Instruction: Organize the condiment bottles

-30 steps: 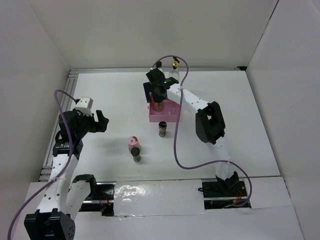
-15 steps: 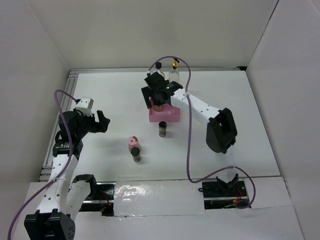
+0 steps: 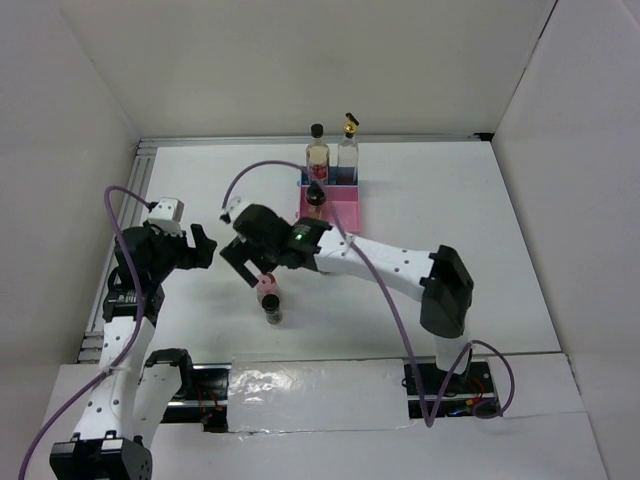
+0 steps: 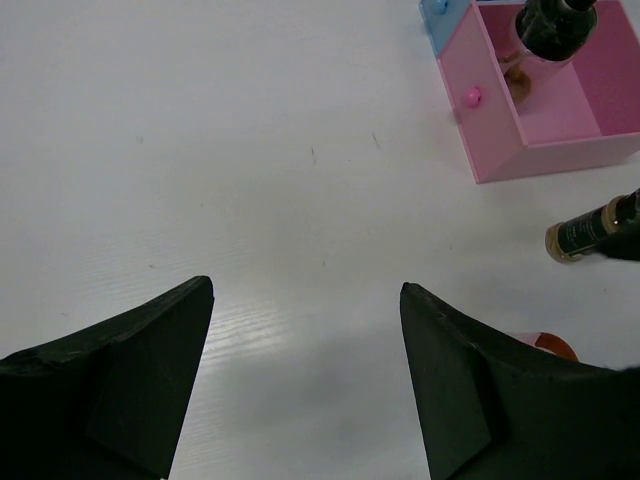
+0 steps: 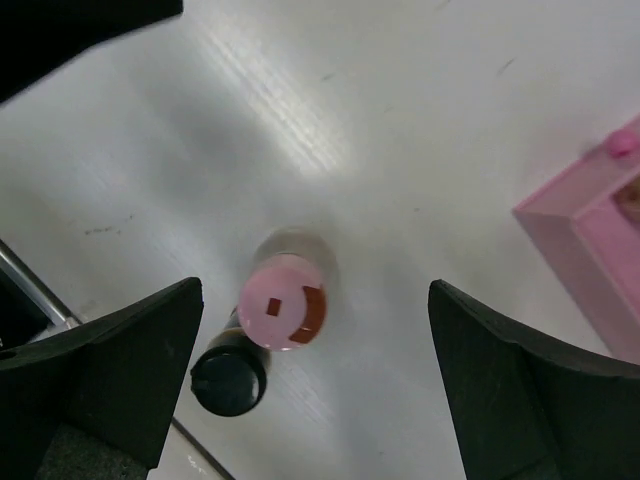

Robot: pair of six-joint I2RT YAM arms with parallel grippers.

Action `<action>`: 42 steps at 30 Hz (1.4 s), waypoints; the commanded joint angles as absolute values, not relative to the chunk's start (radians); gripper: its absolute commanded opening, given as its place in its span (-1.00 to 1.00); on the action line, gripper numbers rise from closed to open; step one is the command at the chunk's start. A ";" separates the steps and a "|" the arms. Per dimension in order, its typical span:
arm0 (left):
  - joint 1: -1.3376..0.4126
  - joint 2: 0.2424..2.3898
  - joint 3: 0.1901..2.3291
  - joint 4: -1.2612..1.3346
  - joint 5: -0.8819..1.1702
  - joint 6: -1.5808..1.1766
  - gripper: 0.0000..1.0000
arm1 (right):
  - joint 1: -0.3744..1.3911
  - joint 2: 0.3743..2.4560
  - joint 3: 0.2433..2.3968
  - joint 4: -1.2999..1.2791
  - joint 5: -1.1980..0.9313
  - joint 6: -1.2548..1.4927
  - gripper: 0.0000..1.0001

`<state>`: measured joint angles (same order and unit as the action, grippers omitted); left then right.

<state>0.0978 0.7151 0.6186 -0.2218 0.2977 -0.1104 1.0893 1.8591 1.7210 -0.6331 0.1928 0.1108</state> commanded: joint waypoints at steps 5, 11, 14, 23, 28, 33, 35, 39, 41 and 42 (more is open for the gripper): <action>0.107 0.667 0.629 -0.281 0.282 -0.149 0.74 | 1.118 1.939 1.729 -0.677 0.135 0.167 1.00; 0.107 0.652 0.637 -0.291 0.285 -0.153 0.73 | 1.123 1.965 1.667 -0.631 0.137 0.213 0.87; 0.106 0.649 0.641 -0.293 0.290 -0.155 0.74 | 1.124 1.983 1.674 -0.624 0.130 0.216 0.66; 0.106 0.640 0.641 -0.290 0.281 -0.147 0.73 | 1.129 2.008 1.706 -0.646 0.187 0.210 -0.17; 0.106 0.641 0.635 -0.284 0.293 -0.152 0.73 | 1.118 1.987 1.785 -0.637 0.219 0.201 -0.78; 0.106 0.646 0.627 -0.273 0.293 -0.147 0.74 | 1.074 1.904 1.859 -0.623 0.348 0.221 -0.94; 0.106 0.647 0.623 -0.267 0.293 -0.143 0.74 | 1.031 1.852 1.855 -0.626 0.426 0.248 -1.00; 0.107 0.652 0.615 -0.253 0.301 -0.133 0.73 | 0.936 1.812 1.839 -0.686 0.515 0.305 -1.00; 0.107 0.658 0.614 -0.245 0.310 -0.127 0.72 | 0.879 1.815 1.841 -0.724 0.508 0.311 -1.00; 0.106 0.658 0.611 -0.242 0.311 -0.126 0.72 | 0.864 1.816 1.841 -0.736 0.493 0.314 -1.00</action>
